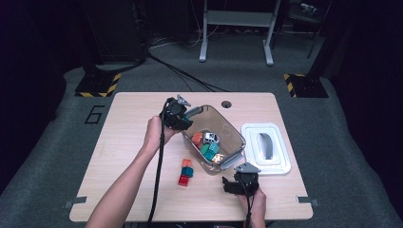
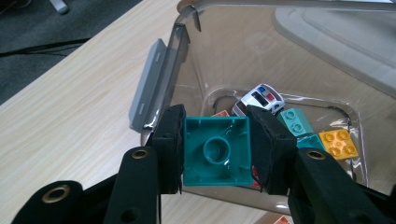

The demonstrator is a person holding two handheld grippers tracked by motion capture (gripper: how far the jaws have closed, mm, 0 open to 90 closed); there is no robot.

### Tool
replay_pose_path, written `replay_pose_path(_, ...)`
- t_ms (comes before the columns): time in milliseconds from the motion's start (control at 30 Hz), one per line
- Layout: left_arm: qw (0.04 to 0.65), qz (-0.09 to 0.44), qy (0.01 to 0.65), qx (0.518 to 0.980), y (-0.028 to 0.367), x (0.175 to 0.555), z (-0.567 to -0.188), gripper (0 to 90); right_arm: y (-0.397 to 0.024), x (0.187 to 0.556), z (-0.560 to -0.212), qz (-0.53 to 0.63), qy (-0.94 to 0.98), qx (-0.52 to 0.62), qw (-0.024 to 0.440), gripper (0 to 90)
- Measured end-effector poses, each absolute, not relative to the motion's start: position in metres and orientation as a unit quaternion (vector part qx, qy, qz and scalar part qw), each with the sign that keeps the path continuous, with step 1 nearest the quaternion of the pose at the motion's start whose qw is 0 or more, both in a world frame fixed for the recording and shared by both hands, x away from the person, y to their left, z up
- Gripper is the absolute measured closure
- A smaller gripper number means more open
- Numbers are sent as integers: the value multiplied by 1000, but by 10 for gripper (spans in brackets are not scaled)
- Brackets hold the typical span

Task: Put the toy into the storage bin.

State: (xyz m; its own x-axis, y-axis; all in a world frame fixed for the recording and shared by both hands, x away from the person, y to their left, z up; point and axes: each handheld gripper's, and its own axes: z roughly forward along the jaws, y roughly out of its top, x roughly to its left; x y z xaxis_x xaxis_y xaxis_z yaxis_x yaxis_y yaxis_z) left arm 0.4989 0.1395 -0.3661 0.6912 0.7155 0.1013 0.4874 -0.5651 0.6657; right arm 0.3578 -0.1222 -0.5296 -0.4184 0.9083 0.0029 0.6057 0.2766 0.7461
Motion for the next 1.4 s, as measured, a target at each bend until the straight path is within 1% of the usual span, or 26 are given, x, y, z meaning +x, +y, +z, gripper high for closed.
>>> replay_pose_path(133,306,174,346,870,135,502,-371,588,-122,358,-529,344,769,492,220,148)
replay_pose_path(367,278,154,331,889,128,505,-382,587,-122,358,-529,344,770,491,219,148)
replay_pose_path(567,273,151,334,889,127,505,-385,584,-122,358,-530,344,769,492,220,148)
replay_pose_path(633,271,152,335,890,127,505,-385,569,-122,358,-529,344,768,493,220,149)
replay_pose_path(733,267,156,343,887,129,502,-384,458,-122,358,-530,345,769,491,220,149)
replay_pose_path(833,273,159,343,884,131,499,-382,381,-122,358,-530,345,769,491,219,149)
replay_pose_path(1067,295,177,339,876,144,480,-373,206,-122,358,-530,345,769,491,219,149)
replay_pose_path(1200,310,188,342,867,154,470,-371,157,-122,358,-530,345,769,491,219,149)
replay_pose_path(1400,319,193,346,861,166,457,-377,138,-122,358,-530,345,769,491,219,149)
